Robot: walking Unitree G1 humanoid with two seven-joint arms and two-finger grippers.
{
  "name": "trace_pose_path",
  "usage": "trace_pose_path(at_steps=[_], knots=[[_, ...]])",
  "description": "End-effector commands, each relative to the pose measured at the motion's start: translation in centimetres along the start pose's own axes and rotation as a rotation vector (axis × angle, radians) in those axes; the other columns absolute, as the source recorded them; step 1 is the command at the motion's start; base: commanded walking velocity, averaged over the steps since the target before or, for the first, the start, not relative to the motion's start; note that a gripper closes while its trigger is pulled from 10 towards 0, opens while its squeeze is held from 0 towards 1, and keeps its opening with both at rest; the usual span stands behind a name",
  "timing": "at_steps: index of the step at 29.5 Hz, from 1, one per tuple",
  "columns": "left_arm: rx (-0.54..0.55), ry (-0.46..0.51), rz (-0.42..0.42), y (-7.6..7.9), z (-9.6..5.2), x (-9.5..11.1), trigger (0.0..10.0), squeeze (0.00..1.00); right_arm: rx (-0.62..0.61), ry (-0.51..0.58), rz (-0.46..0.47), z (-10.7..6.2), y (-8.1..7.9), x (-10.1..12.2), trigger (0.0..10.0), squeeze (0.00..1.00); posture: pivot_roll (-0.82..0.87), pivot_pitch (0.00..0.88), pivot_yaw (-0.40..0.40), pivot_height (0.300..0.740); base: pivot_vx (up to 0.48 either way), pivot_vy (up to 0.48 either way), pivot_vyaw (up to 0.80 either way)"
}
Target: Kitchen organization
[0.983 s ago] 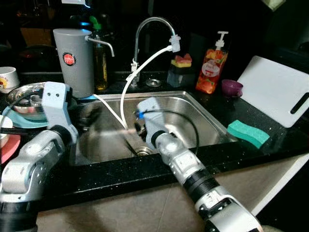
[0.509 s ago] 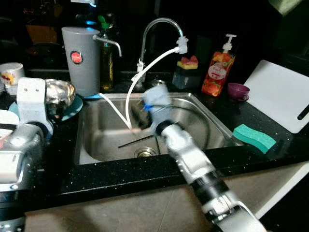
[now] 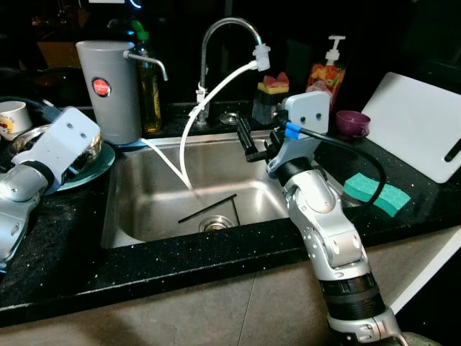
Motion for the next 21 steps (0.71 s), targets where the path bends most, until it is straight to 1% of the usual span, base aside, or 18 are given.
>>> trace_pose_path(at_steps=[1,2,3,4,6,7,8,9,10,12,13,14,16,17,18,19,20,21], knots=[[-0.003,-0.009,0.061,-0.8,0.0,0.1,10.0,0.00,-0.011,0.006,0.013,-0.1,0.2,0.5,10.0,0.00,0.08,0.060,-0.031,0.740,0.000,0.000,0.00],[-0.006,-0.006,0.075,-1.0,0.3,0.2,10.0,0.00,-0.008,0.008,0.015,-0.2,0.2,0.6,10.0,0.00,0.08,0.054,-0.031,0.740,0.000,0.000,0.00],[-0.006,-0.006,0.075,-1.0,0.3,0.2,10.0,0.00,-0.008,0.008,0.015,-0.2,0.2,0.6,10.0,0.00,0.08,0.054,-0.031,0.740,0.000,0.000,0.00],[-0.004,-0.006,0.098,-1.1,0.7,0.2,10.0,0.00,-0.006,0.009,0.017,-0.3,0.2,0.8,10.0,0.00,0.08,0.054,-0.032,0.740,0.000,0.000,0.00],[-0.004,-0.006,0.098,-1.1,0.7,0.2,10.0,0.00,-0.006,0.009,0.017,-0.3,0.2,0.8,10.0,0.00,0.08,0.054,-0.032,0.740,0.000,0.000,0.00],[-0.003,-0.023,0.118,-1.0,1.5,-0.5,10.0,0.00,0.003,0.021,0.042,-0.1,0.1,1.3,10.0,0.00,0.07,0.060,-0.046,0.740,0.000,0.000,0.00],[-0.005,-0.039,0.122,-0.9,1.8,-1.0,10.0,0.00,0.030,0.035,0.063,0.0,-0.3,1.9,10.0,0.00,0.07,0.058,-0.051,0.740,0.000,0.000,0.00],[-0.005,-0.039,0.122,-0.9,1.8,-1.0,10.0,0.00,0.030,0.035,0.063,0.0,-0.3,1.9,10.0,0.00,0.07,0.058,-0.051,0.740,0.000,0.000,0.00],[-0.001,-0.052,0.124,-0.8,2.1,-1.5,10.0,0.00,0.057,0.048,0.078,0.1,-0.7,2.3,10.0,0.00,0.07,0.058,-0.056,0.740,0.000,0.000,0.00],[-0.001,-0.052,0.124,-0.8,2.1,-1.5,10.0,0.00,0.057,0.048,0.078,0.1,-0.7,2.3,10.0,0.00,0.07,0.058,-0.056,0.740,0.000,0.000,0.00],[-0.003,-0.060,0.135,-0.8,2.3,-1.8,10.0,0.00,0.079,0.058,0.084,0.1,-1.1,2.7,10.0,0.00,0.07,0.059,-0.058,0.740,0.000,0.000,0.00],[-0.007,-0.070,0.127,-0.6,2.6,-2.2,10.0,0.00,0.098,0.066,0.087,0.1,-1.4,2.9,10.0,0.00,0.07,0.060,-0.064,0.740,0.000,0.000,0.00],[-0.007,-0.070,0.127,-0.6,2.6,-2.2,10.0,0.00,0.098,0.066,0.087,0.1,-1.4,2.9,10.0,0.00,0.07,0.060,-0.064,0.740,0.000,0.000,0.00],[-0.011,-0.079,0.125,-0.4,2.9,-2.5,10.0,0.00,0.111,0.070,0.089,0.1,-1.7,3.1,10.0,0.00,0.07,0.061,-0.068,0.740,0.000,0.000,0.00],[-0.038,-0.090,0.096,0.7,3.5,-3.3,9.6,0.00,0.126,0.081,0.104,0.3,-2.1,3.5,10.0,0.00,0.07,0.059,-0.076,0.740,0.000,0.000,0.00],[-0.038,-0.090,0.096,0.7,3.5,-3.3,9.6,0.00,0.126,0.081,0.104,0.3,-2.1,3.5,10.0,0.00,0.07,0.059,-0.076,0.740,0.000,0.000,0.00],[-0.049,-0.094,0.090,1.1,3.9,-3.6,9.3,0.00,0.129,0.083,0.112,0.3,-2.2,3.7,10.0,0.00,0.07,0.059,-0.077,0.740,0.000,0.000,0.00],[-0.049,-0.094,0.090,1.1,3.9,-3.6,9.3,0.00,0.129,0.083,0.112,0.3,-2.2,3.7,10.0,0.00,0.07,0.059,-0.077,0.740,0.000,0.000,0.00]])
Point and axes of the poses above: a point about 5 cm out from each wrist's last joint towards the gripper, its own z axis pointing out of the wrist towards the gripper, its own x axis along the axis of the wrist's last joint, y = z × x, the point moved 3 cm from there along z, pointing out of the wrist towards the gripper, and after that the axes turned 8 degrees about -z, right-handed, at the moved point
